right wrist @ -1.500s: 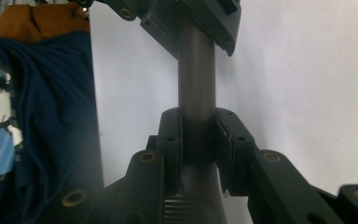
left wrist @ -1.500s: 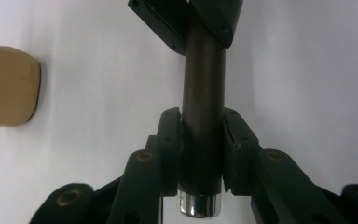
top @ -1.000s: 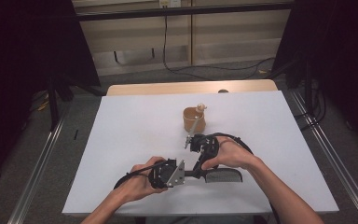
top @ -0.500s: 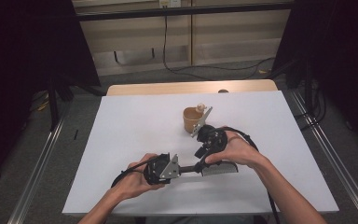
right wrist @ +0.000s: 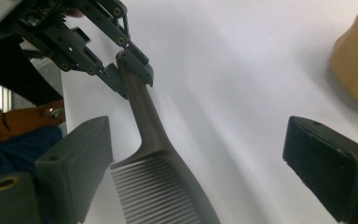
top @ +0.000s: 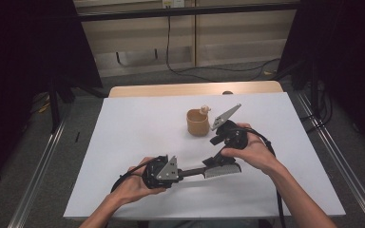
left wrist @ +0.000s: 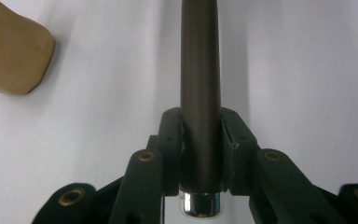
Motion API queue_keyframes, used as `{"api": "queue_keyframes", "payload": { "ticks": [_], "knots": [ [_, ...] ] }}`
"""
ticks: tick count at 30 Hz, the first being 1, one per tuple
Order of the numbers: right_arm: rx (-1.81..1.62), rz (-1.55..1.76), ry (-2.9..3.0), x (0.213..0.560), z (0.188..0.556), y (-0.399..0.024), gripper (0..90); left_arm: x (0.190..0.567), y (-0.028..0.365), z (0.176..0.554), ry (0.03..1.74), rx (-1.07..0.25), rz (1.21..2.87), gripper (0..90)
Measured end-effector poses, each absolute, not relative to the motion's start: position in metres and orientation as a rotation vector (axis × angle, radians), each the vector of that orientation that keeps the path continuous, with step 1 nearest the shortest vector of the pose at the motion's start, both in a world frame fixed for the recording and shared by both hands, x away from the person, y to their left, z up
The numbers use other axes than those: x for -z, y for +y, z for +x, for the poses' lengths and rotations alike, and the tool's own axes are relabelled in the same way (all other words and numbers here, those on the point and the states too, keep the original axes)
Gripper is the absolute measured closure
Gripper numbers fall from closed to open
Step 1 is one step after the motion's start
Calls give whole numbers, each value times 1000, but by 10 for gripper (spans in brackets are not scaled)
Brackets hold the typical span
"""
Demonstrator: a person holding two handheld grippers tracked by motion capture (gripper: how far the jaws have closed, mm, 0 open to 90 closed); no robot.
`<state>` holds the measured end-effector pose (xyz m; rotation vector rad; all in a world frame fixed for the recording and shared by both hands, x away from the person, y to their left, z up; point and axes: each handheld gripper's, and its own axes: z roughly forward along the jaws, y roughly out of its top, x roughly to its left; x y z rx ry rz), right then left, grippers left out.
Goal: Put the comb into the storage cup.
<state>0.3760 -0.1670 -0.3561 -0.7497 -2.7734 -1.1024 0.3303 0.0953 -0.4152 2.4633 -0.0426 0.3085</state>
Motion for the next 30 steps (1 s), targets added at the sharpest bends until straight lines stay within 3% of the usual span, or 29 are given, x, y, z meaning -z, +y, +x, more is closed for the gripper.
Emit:
{"api": "queue_keyframes", "payload": {
  "ticks": [16, 30],
  "knots": [
    [1504, -1024, -2741, 348, 351, -223, 53, 416, 116, 341, 66, -233, 2383, 728],
    [1900, -1156, -2589, 358, 330, -240, 60, 416, 138, 356, 186, -180, 2218, 728]
  ]
}}
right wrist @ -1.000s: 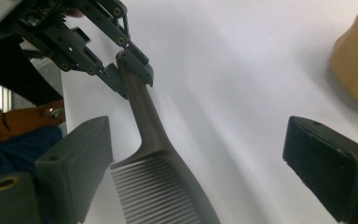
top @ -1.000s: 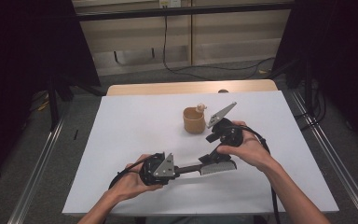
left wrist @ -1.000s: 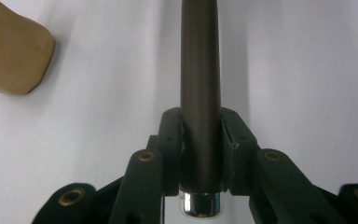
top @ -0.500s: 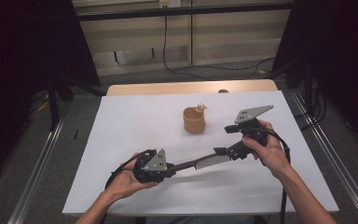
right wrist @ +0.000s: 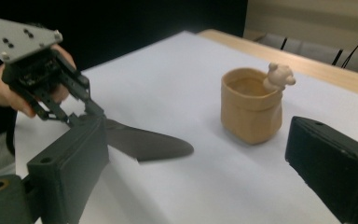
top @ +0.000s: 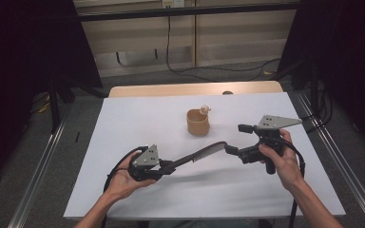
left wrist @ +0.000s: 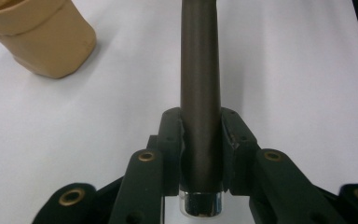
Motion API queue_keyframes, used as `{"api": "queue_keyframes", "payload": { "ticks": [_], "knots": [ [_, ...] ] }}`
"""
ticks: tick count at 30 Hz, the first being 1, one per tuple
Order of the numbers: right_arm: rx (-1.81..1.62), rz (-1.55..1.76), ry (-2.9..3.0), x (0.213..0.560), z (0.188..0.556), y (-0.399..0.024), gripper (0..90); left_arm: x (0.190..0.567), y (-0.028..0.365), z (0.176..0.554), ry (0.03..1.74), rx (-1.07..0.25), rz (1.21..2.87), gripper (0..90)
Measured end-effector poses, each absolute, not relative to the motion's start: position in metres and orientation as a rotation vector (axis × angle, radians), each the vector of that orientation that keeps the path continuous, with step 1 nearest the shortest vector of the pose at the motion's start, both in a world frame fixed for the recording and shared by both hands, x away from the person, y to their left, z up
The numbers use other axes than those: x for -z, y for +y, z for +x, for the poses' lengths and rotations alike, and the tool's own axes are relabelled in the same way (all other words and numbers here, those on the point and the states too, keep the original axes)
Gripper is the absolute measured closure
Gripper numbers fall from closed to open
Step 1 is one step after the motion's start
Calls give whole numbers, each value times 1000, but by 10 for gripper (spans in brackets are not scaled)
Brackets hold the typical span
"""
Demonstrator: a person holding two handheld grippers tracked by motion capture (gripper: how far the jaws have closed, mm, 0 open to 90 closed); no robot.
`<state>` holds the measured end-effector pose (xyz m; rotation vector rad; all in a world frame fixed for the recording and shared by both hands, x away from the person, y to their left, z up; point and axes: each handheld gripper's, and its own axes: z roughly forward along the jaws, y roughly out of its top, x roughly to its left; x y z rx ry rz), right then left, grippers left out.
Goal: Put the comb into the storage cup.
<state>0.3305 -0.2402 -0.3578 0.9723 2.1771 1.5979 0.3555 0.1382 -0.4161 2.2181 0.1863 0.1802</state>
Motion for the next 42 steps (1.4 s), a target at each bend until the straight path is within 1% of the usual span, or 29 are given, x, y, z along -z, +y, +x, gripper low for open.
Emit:
{"api": "queue_keyframes", "payload": {
  "ticks": [5, 9, 16, 18, 32, 37, 42],
  "knots": [
    [-1642, 982, 2126, 370, 327, -243, 50, 418, 144, 359, 227, -131, 2163, 728],
    [-1677, 969, 2105, 377, 325, -242, 39, 422, 146, 359, 242, -117, 2128, 728],
    [-1674, 949, 2101, 396, 323, -225, 40, 424, 145, 357, 257, -125, 2069, 727],
    [-1678, 947, 2108, 399, 324, -220, 27, 423, 145, 357, 267, -128, 2062, 728],
    [-1767, 884, 2029, 408, 315, -197, 21, 420, 143, 356, 290, -157, 1962, 727],
    [-1785, 840, 2028, 408, 311, -186, 17, 419, 140, 355, 305, -139, 1944, 728],
    [-1854, 818, 2003, 408, 311, -174, 34, 416, 135, 355, 309, -144, 1920, 728]
  ]
}}
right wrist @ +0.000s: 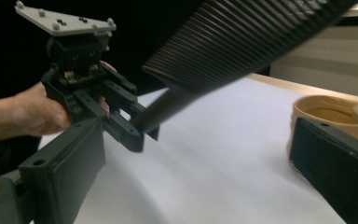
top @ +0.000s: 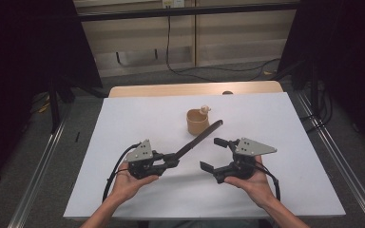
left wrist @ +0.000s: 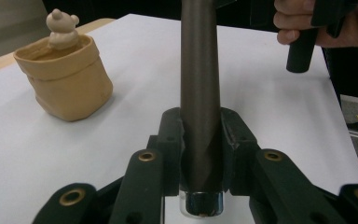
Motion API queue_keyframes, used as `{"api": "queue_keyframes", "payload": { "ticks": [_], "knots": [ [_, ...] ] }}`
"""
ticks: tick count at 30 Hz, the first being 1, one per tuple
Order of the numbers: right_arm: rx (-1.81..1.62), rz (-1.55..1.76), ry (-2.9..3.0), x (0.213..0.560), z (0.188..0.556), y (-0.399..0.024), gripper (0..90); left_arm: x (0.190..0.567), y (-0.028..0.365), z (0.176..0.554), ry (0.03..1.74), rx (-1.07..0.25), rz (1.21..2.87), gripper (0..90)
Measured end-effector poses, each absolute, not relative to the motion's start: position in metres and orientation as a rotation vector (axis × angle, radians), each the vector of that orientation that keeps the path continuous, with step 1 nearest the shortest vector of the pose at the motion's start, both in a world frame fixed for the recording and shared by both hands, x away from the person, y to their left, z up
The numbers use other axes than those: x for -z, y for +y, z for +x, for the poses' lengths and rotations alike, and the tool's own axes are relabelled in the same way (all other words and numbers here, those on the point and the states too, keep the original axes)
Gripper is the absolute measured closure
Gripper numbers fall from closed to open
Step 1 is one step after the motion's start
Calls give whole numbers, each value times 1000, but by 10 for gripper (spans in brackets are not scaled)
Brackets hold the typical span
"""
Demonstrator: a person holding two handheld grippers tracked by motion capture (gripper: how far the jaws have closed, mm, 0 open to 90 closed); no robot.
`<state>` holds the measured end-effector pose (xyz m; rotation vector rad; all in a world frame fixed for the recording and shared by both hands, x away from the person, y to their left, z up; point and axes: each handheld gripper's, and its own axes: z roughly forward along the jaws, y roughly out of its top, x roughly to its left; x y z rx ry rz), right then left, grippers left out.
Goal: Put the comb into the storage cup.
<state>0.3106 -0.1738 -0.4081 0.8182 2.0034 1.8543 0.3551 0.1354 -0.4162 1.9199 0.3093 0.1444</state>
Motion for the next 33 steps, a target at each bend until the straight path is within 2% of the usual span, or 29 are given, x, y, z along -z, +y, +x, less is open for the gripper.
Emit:
{"api": "queue_keyframes", "payload": {
  "ticks": [20, 27, 30, 33],
  "knots": [
    [-2032, 937, 1891, 409, 316, -157, 159, 406, 124, 355, 283, -163, 1882, 728],
    [-2105, 998, 1855, 409, 321, -154, 292, 409, 125, 354, 298, -183, 1872, 727],
    [-2126, 1022, 1856, 411, 324, -152, 397, 408, 124, 354, 295, -186, 1870, 728],
    [-2154, 1049, 1837, 412, 327, -151, 451, 408, 125, 355, 293, -191, 1872, 728]
  ]
}}
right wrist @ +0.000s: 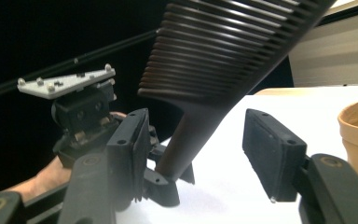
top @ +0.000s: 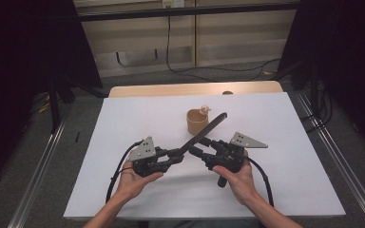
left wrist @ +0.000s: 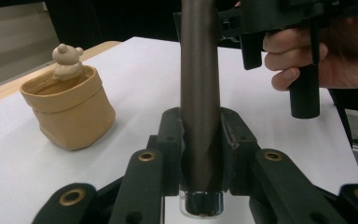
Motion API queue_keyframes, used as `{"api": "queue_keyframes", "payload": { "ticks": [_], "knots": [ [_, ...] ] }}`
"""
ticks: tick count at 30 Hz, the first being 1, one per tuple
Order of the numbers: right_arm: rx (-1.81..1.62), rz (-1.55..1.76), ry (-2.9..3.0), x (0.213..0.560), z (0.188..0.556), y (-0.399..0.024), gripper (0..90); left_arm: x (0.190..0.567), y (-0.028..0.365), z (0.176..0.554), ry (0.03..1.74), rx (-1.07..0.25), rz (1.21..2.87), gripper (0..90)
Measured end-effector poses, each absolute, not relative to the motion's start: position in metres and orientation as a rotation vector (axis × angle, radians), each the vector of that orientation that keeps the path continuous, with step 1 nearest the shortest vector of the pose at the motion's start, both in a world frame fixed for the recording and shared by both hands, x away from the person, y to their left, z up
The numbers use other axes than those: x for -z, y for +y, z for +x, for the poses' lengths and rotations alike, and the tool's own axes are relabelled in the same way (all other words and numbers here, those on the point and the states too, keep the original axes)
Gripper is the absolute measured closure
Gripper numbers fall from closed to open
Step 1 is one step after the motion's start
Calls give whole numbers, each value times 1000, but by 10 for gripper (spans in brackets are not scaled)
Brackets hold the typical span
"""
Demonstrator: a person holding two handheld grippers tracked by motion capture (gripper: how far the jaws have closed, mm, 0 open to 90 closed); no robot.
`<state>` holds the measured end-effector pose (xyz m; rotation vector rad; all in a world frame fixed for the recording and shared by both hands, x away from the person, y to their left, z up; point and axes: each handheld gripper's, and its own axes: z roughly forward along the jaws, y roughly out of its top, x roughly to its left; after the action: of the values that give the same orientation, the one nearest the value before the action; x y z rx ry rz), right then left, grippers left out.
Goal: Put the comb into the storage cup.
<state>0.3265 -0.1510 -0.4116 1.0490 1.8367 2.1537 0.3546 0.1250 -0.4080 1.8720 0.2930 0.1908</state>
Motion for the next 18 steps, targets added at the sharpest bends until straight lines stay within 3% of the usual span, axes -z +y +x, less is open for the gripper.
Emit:
{"api": "queue_keyframes", "payload": {
  "ticks": [10, 15, 18],
  "knots": [
    [-2186, 1126, 1827, 417, 331, -146, 540, 408, 125, 354, 285, -190, 1876, 727],
    [-2255, 1147, 1814, 419, 333, -141, 669, 410, 123, 354, 279, -185, 1877, 728],
    [-2266, 1162, 1810, 420, 334, -139, 682, 411, 124, 354, 281, -187, 1877, 727]
  ]
}}
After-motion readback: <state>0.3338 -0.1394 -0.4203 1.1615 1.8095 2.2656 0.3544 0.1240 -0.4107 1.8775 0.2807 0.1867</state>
